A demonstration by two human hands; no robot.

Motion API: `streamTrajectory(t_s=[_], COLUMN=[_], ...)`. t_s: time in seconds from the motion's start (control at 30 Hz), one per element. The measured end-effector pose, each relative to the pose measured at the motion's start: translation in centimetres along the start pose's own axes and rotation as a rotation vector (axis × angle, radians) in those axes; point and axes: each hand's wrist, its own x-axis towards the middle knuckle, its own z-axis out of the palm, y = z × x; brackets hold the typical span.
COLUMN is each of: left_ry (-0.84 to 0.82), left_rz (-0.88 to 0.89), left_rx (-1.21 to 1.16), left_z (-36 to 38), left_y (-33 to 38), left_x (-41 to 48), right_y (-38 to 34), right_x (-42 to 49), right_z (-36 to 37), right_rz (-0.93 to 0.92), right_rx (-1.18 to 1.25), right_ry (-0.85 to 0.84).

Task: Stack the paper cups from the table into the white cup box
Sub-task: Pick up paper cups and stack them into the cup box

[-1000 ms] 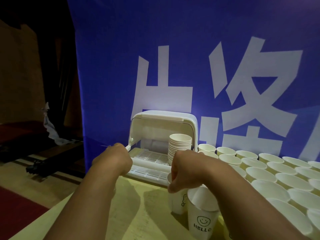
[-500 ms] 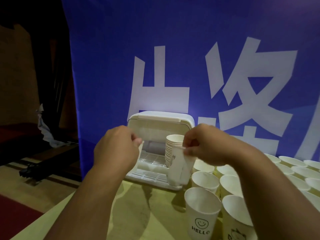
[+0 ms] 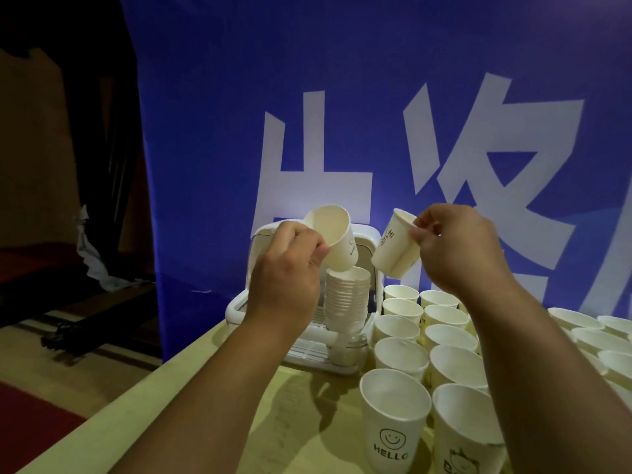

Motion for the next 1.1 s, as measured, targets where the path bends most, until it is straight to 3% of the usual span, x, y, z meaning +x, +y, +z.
streamTrajectory(t_s=[0.27,0.57,0.73,1.1], left_ry=[-0.071,0.044,-0.145,-0.486], left_rz=[-0.026,-0.063,-0.122,-0.069], left_rx=[0.087,-0.002,0.025,0.162], left_z=[2.3,3.3,3.2,2.2], left_y=[0.8,1.3,0.8,0.8], left_x=[0.0,-0.1,-0.2,0.2], right_y=[0.1,0.3,0.3,-0.2], right_x=[0.1,0.3,0.2,-0.1], right_z=[0.0,0.4,0.6,1.7], right_rz=[0.035,0.031,0.013,-0.085], right_rx=[0.062,0.084,0.082,0.046], right_ry=[0.082,0.127,0.128,0.121])
